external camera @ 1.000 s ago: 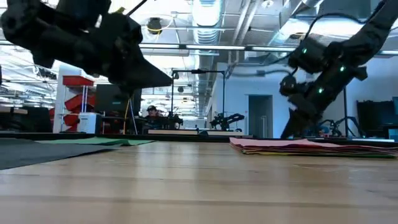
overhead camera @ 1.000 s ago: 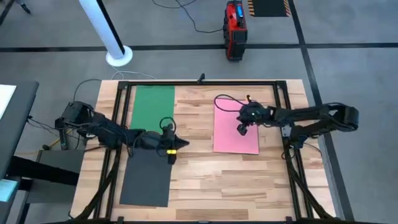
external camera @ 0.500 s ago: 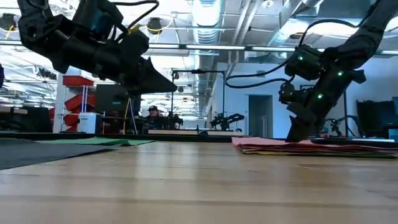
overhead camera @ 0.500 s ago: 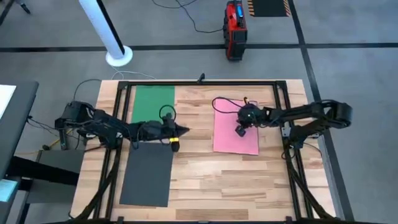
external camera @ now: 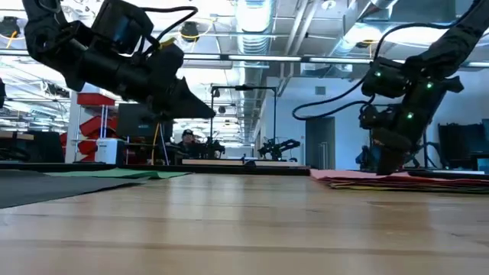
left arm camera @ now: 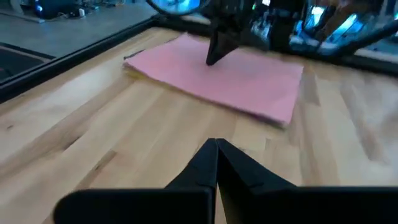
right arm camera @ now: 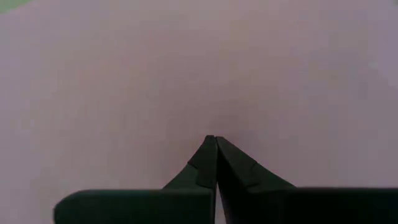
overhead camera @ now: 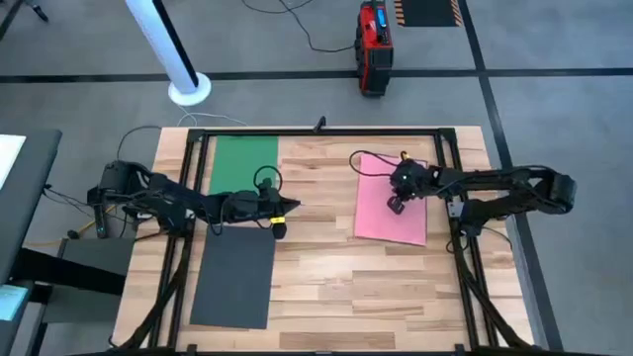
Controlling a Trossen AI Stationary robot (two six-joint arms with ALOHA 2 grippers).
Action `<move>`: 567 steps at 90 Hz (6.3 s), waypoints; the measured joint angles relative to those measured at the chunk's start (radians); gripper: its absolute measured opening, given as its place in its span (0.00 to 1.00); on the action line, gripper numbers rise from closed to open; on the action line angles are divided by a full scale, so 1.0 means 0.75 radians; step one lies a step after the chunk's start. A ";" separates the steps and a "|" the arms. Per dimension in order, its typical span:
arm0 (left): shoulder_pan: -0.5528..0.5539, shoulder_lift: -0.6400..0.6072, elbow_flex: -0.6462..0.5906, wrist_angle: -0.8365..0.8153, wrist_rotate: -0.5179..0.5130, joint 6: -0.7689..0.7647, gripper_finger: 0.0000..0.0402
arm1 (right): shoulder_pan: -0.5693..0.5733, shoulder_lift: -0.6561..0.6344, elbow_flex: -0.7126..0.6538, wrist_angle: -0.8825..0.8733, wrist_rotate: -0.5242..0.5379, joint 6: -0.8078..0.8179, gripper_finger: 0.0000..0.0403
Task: Organize paper
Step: Adjust the stacked papers to the top right of the table, then move the pink paper to the top center of the table
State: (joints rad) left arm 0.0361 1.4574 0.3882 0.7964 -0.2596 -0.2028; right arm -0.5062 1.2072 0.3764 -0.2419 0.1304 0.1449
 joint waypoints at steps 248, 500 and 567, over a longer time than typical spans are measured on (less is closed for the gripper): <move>0.541 0.000 -0.227 0.563 0.479 0.028 0.00 | 0.351 0.122 0.448 -0.567 0.053 -0.067 0.19; 0.541 0.000 -0.226 0.488 0.477 0.026 0.00 | 0.882 0.514 0.625 -0.365 0.315 0.246 0.41; 0.541 0.000 -0.226 0.481 0.477 0.036 0.00 | 0.842 0.514 0.538 -0.255 0.285 0.284 0.16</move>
State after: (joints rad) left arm 0.4416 1.4572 0.2184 1.1568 0.0982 -0.1761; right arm 0.1256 1.5925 0.7799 -0.4332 0.3439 0.3576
